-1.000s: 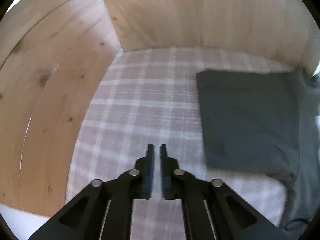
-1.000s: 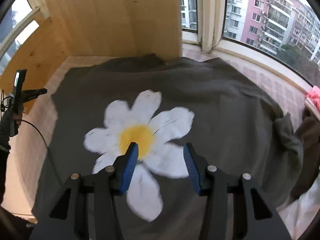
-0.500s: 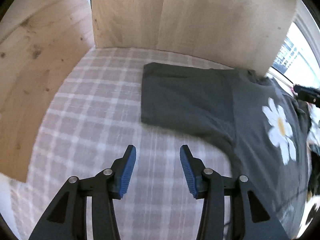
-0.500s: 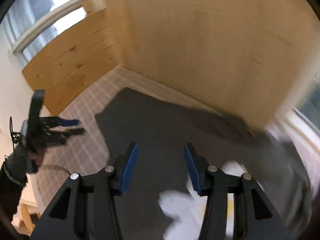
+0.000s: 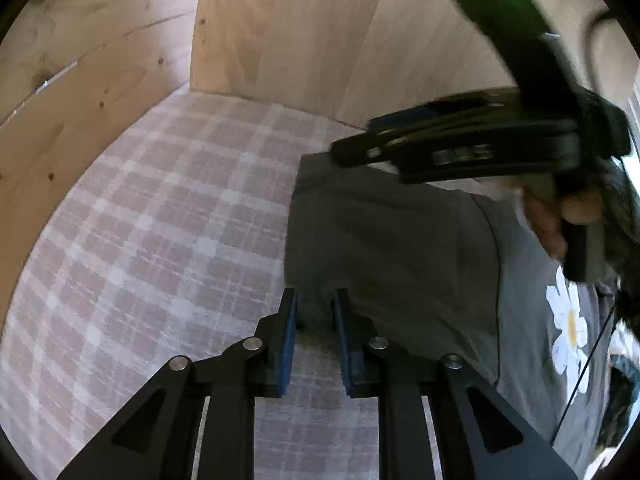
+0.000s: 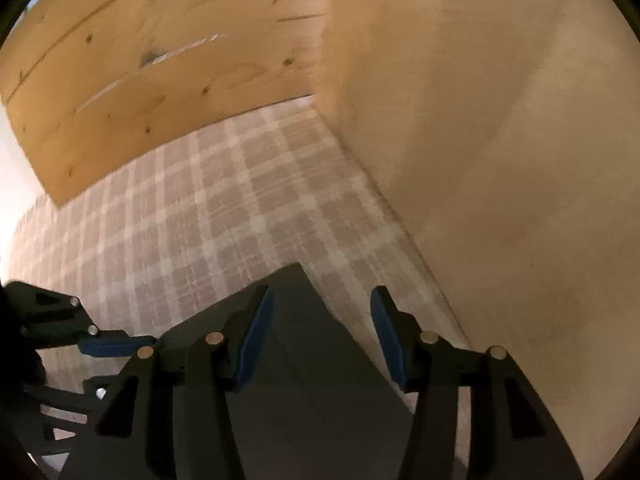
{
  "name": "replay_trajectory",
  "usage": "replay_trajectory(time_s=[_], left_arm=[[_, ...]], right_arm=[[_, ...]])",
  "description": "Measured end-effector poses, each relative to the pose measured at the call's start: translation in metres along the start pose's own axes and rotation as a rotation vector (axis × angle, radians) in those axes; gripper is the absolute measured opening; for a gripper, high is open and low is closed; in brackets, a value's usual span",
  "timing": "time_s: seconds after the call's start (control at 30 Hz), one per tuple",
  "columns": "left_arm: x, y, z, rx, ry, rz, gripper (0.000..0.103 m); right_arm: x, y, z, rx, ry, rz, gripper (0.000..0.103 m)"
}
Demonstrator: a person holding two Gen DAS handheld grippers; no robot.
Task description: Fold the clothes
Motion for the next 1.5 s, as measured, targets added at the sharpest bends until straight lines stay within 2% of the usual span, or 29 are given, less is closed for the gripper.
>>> replay_trajectory(time_s=[0.1,0.17,0.2,0.23,0.27,0.3,0.5,0.63,0.73,0.87,1.0,1.07,1.1,1.13,1.17,1.23,1.3,1.33,1.37,1.4,1.47,1.5], left_arm=[[0.001,0.0,-0.001,0.022,0.0,0.001,0.016],[0.001,0.0,-0.002,0.035,0.002,0.004,0.014],[0.002,0.0,-0.002,0.04,0.005,0.005,0.012],[0.002,0.0,-0.003,0.043,0.008,0.006,0.011],[0.001,0.0,-0.003,0.048,0.009,0.004,0.01],[-0.001,0.0,-0.004,0.052,0.011,0.001,0.006],[-0.023,0.0,-0.012,0.061,0.044,-0.035,0.003],[-0.043,-0.007,-0.024,0.07,0.071,-0.062,0.003],[-0.06,-0.01,-0.045,0.099,0.106,-0.083,0.003],[-0.079,-0.009,-0.097,0.199,0.143,-0.099,0.003],[-0.083,0.002,-0.157,0.302,0.186,-0.089,0.003],[-0.077,0.019,-0.19,0.358,0.226,-0.053,0.003],[-0.07,0.035,-0.2,0.39,0.241,-0.007,0.005],[-0.063,0.05,-0.21,0.421,0.257,0.04,0.014],[-0.056,0.065,-0.221,0.453,0.272,0.087,0.016],[-0.046,0.092,-0.233,0.504,0.287,0.159,0.017],[-0.052,0.101,-0.216,0.509,0.236,0.143,0.019],[-0.055,0.105,-0.207,0.511,0.211,0.135,0.019],[-0.057,0.107,-0.198,0.509,0.187,0.127,0.019],[-0.056,0.104,-0.19,0.495,0.166,0.121,0.02],[-0.053,0.094,-0.173,0.454,0.138,0.111,0.02],[-0.051,0.09,-0.17,0.441,0.147,0.107,0.02]], right_arm=[[0.019,0.005,0.006,-0.049,0.017,0.079,0.05],[0.015,0.005,0.007,-0.056,0.0,0.063,0.05],[0.013,0.005,0.007,-0.054,-0.017,0.067,0.046],[0.011,0.006,0.007,-0.052,-0.029,0.061,0.037],[0.007,0.007,0.008,-0.058,-0.037,0.052,0.011],[0.002,0.007,0.01,-0.064,-0.044,0.044,0.004],[-0.053,0.007,0.007,-0.041,-0.082,-0.073,0.004],[-0.095,0.012,-0.002,-0.029,-0.093,-0.142,0.004],[-0.124,0.029,-0.011,-0.03,-0.069,-0.174,0.004],[-0.16,0.074,-0.032,0.002,-0.04,-0.224,0.004],[-0.183,0.132,-0.053,0.053,-0.017,-0.244,0.004],[-0.179,0.167,-0.063,0.081,0.013,-0.204,0.005],[-0.171,0.193,-0.074,0.108,0.061,-0.129,0.017],[-0.164,0.22,-0.085,0.135,0.108,-0.055,0.026],[-0.158,0.246,-0.095,0.162,0.154,0.016,0.037],[-0.158,0.279,-0.111,0.216,0.204,0.071,0.037],[-0.175,0.294,-0.121,0.299,0.178,0.018,0.037],[-0.181,0.292,-0.122,0.342,0.136,-0.016,0.039],[-0.187,0.29,-0.123,0.38,0.095,-0.049,0.045],[-0.188,0.285,-0.121,0.386,0.067,-0.068,0.05],[-0.181,0.269,-0.116,0.392,0.007,-0.092,0.05],[-0.172,0.258,-0.11,0.397,-0.033,-0.088,0.05]])
Point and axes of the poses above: each gripper's, at about its wrist camera, not at the fingertips, and x roughly the way its jaws point, z to its left, y to its underside, the point moved 8 cm from there along x, roughly the way its jaws point, and after that the axes turned 6 degrees about z, right-handed, at the moved point
